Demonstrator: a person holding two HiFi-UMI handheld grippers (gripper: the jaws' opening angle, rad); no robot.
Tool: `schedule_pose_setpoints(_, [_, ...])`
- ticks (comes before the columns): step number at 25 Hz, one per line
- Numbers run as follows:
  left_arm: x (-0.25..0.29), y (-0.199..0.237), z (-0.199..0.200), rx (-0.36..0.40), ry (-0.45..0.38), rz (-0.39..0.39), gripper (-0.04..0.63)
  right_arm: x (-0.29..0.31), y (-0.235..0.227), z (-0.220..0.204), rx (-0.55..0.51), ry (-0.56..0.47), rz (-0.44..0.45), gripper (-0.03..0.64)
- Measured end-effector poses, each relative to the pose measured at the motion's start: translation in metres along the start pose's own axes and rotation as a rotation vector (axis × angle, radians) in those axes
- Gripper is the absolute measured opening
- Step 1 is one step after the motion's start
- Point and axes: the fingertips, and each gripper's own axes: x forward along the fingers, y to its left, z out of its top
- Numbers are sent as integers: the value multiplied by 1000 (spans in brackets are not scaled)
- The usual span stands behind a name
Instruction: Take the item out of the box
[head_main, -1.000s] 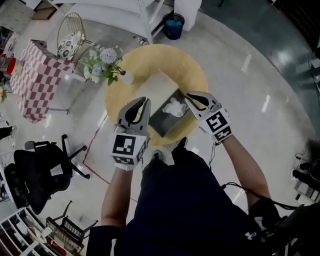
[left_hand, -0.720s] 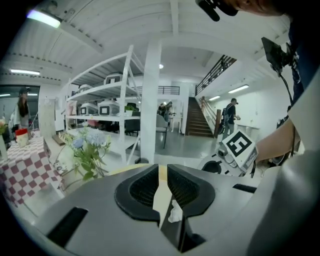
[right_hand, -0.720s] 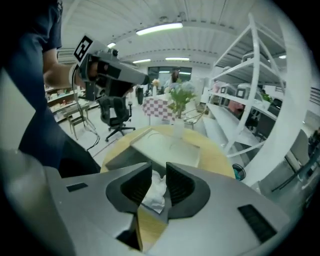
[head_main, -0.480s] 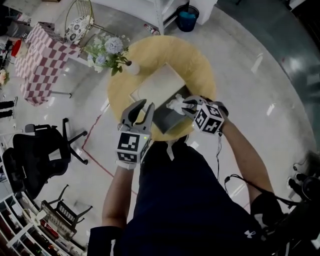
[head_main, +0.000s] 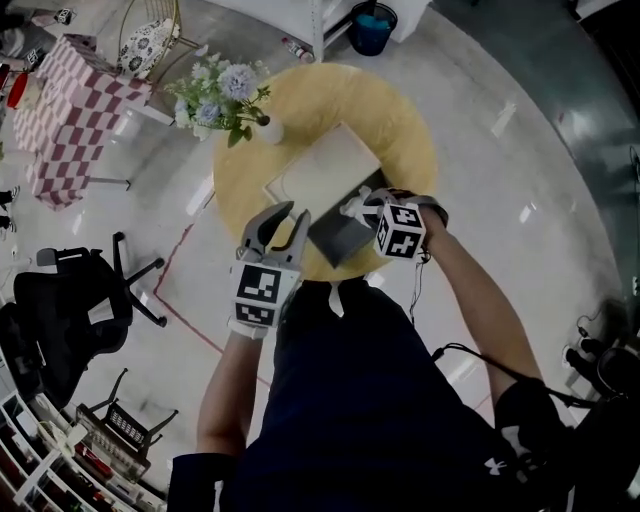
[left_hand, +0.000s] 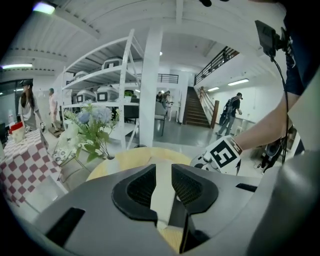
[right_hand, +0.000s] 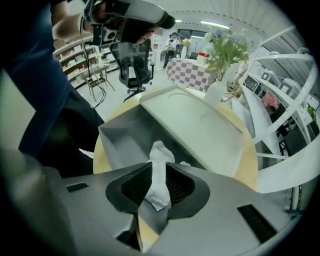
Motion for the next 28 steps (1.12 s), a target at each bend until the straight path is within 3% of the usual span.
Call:
schedule_pose_setpoints(9, [-11, 24, -21, -59, 15, 3, 104, 31, -2, -12, -30, 126, 32, 66])
schedule_pose_setpoints(16, [-18, 37, -26, -87, 20, 12, 104, 38, 0, -7, -54, 148, 53, 43])
schedule_pose_setpoints(28, [-17, 28, -23, -69, 14, -24, 104, 28, 3, -4, -54, 147, 17, 14])
